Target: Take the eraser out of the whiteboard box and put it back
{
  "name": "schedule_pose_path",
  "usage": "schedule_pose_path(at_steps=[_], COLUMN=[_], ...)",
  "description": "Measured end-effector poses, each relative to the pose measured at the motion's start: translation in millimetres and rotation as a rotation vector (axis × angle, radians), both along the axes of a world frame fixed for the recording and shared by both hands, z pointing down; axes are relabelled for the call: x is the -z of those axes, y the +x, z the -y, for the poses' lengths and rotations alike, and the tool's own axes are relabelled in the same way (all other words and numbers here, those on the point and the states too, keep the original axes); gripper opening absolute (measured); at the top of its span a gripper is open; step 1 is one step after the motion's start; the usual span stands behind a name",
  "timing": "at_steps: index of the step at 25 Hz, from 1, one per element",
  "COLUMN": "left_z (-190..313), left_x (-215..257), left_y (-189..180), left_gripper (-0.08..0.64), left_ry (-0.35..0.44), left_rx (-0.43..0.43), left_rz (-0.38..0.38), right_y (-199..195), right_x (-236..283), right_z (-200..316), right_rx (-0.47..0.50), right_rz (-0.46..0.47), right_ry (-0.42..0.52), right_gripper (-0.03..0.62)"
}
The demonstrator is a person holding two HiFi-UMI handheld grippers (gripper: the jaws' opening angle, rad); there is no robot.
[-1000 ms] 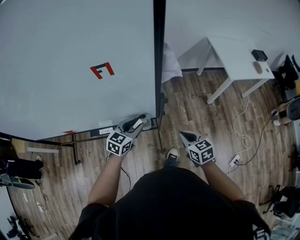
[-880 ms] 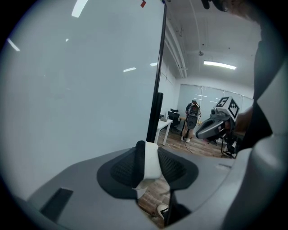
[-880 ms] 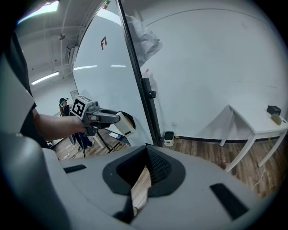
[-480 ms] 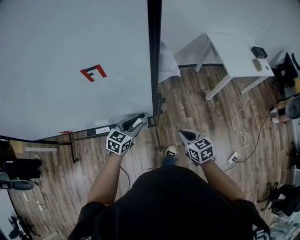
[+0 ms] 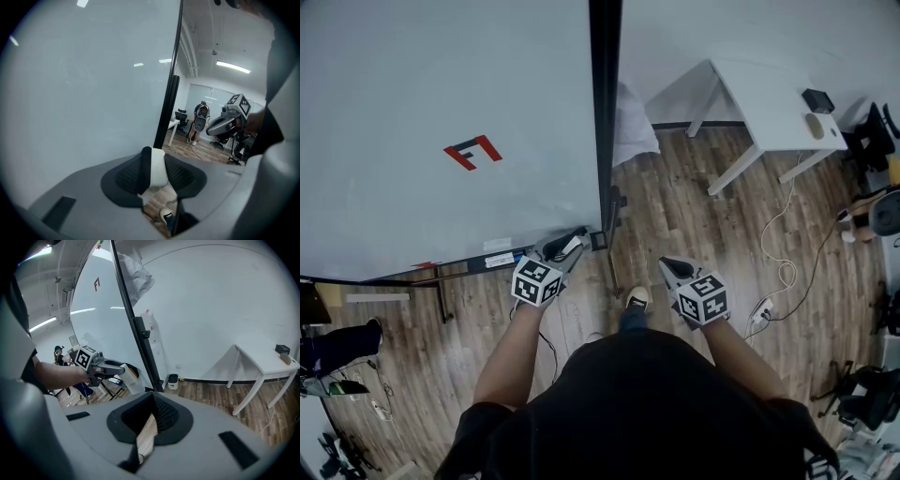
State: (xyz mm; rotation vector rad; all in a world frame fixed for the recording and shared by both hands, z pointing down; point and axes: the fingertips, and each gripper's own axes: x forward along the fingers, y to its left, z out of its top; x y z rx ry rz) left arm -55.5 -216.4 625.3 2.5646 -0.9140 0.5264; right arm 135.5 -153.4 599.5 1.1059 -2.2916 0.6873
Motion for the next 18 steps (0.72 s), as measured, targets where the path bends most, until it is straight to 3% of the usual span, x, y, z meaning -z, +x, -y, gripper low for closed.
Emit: schedule_pose_path(at_steps=[18], left_z=[6.9], left_x=[-42.3], left_y=[8.3], left_gripper=[0.153], left_ry=[-0.054], left_rx=[-0.034], left_rz=[0.075], right_y=[-0.7], right_x=[-12.8], right_z=[9.2], right_rx=[0.021], right_rz=[-0.007], right_ry=[-0.031], right_gripper=[-0.005])
